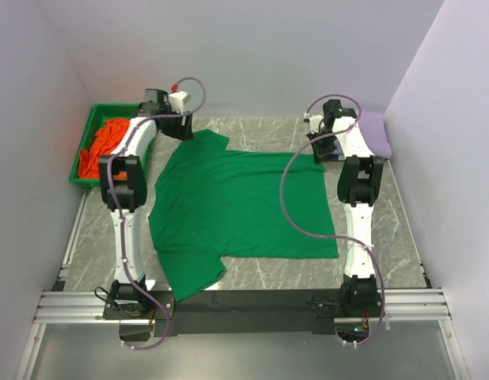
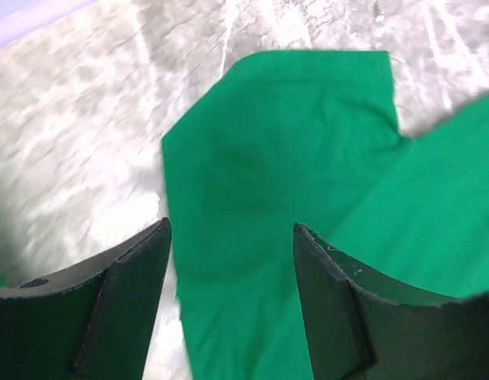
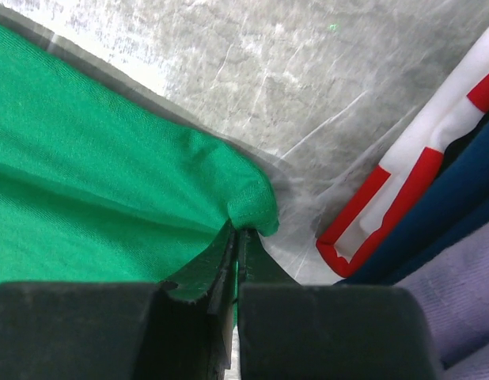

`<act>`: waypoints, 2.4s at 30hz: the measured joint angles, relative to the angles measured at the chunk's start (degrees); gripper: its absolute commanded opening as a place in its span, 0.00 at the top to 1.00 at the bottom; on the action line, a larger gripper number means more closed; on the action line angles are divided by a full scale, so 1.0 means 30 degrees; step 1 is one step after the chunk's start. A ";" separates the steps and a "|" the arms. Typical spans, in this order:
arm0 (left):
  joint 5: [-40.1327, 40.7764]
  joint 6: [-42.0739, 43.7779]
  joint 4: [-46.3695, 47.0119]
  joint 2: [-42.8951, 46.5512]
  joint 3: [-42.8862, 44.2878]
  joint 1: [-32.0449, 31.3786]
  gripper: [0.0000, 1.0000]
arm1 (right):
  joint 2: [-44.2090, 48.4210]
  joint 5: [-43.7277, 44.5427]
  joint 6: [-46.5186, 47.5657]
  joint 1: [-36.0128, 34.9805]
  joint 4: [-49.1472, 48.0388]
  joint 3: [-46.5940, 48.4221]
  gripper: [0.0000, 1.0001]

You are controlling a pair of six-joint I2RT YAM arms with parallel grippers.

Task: Fold and stack the t-shirts
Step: Fold the tshirt

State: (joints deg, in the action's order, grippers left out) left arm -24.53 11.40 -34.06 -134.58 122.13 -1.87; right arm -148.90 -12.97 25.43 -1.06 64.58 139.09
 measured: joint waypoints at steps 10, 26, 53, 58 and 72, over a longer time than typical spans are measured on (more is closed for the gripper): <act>0.2725 0.0328 0.2011 -0.2754 0.0729 -0.1362 0.31 | 0.0459 0.0197 0.0066 -0.0066 -0.0437 -0.0801 1.00; 0.1435 0.0306 0.4976 -0.4925 0.2506 -0.0991 0.33 | 0.0597 0.0962 0.0860 -0.0423 -0.0488 -0.1005 1.00; -0.0780 0.0015 0.6623 -0.3111 0.2040 0.0044 1.00 | 0.2120 0.1596 0.0554 -0.0525 -0.3701 -0.1705 1.00; -0.1348 0.0481 0.6798 -0.0750 0.0386 0.0175 1.00 | 0.2834 0.1195 0.0576 -0.0525 -0.3978 -0.1909 1.00; -0.2535 0.2448 0.6900 0.5719 -0.7927 0.0627 1.00 | 0.6186 -0.0095 0.1311 -0.0525 -0.4095 -0.6156 1.00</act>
State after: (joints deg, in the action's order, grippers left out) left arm -32.14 18.74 -13.37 -117.43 98.35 0.01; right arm -130.34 -13.26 29.36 -2.63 52.29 120.62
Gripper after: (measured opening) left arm 0.013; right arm 0.015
